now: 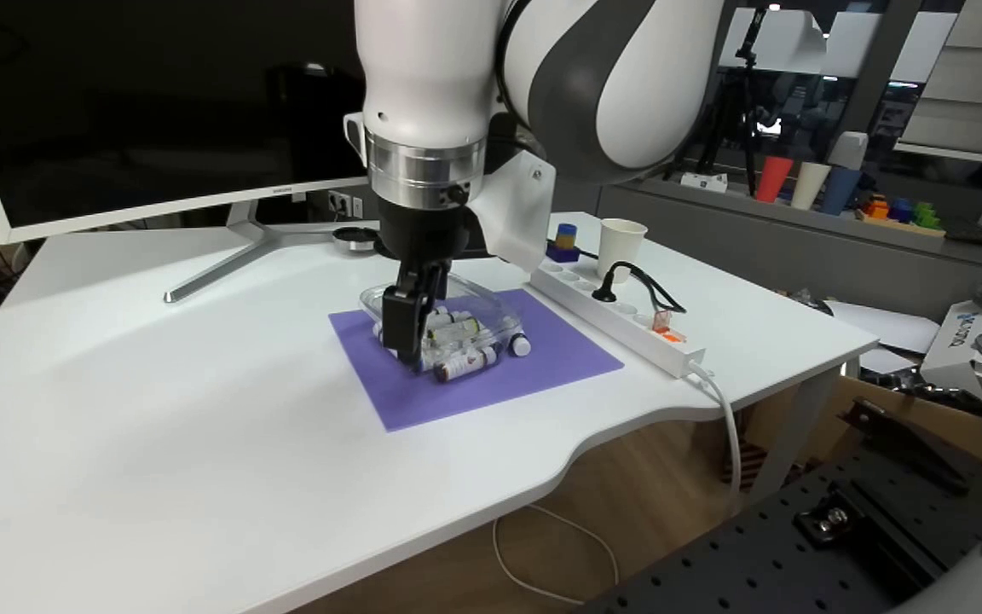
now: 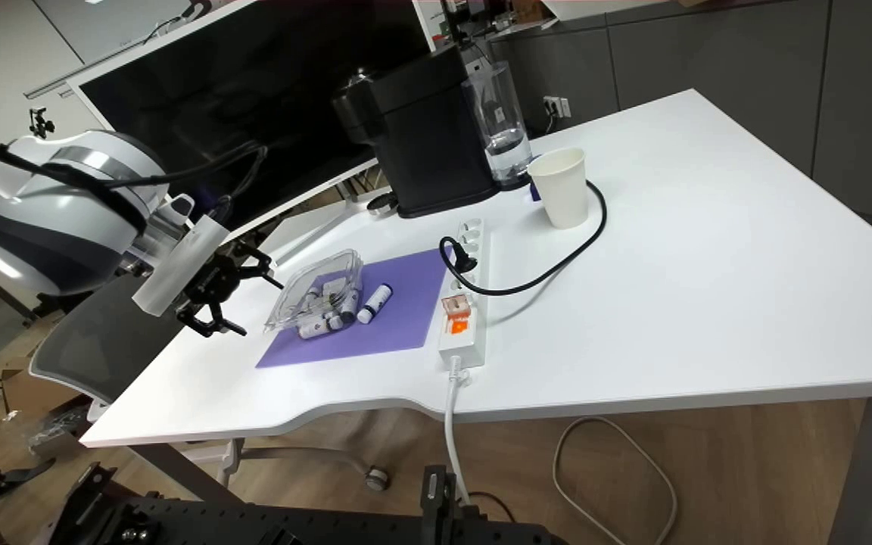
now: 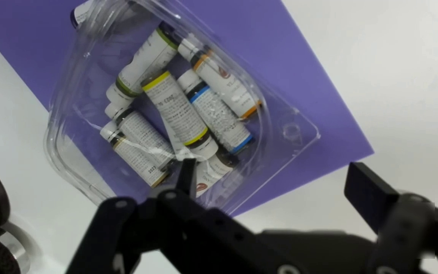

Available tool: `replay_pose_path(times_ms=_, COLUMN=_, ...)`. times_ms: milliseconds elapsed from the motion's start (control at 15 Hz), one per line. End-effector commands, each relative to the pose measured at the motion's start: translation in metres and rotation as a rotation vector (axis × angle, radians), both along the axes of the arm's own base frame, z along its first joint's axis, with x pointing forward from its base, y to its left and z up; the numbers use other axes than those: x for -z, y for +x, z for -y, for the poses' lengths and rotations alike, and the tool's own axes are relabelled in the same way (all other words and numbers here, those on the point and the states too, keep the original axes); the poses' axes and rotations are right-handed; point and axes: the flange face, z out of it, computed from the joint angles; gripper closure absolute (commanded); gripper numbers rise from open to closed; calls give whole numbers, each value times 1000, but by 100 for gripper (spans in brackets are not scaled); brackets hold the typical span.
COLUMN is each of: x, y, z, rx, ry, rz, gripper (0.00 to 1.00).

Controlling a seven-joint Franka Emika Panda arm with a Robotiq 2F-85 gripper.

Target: Open the lid of the clear container

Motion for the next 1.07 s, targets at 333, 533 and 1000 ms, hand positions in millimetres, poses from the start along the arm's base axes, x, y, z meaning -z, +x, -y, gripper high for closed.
replay_pose_path(times_ms=333, x=-12, y=12, z=23, rx=40, ry=-61, rz=44, gripper=0)
replay_pose_path(times_ms=533, x=-8, y=11, z=24, rx=42, ry=-61, rz=33, gripper=0)
replay_pose_path(times_ms=1000, x=-3, y=6, z=20, rx=34, ry=-47, rz=16, gripper=0)
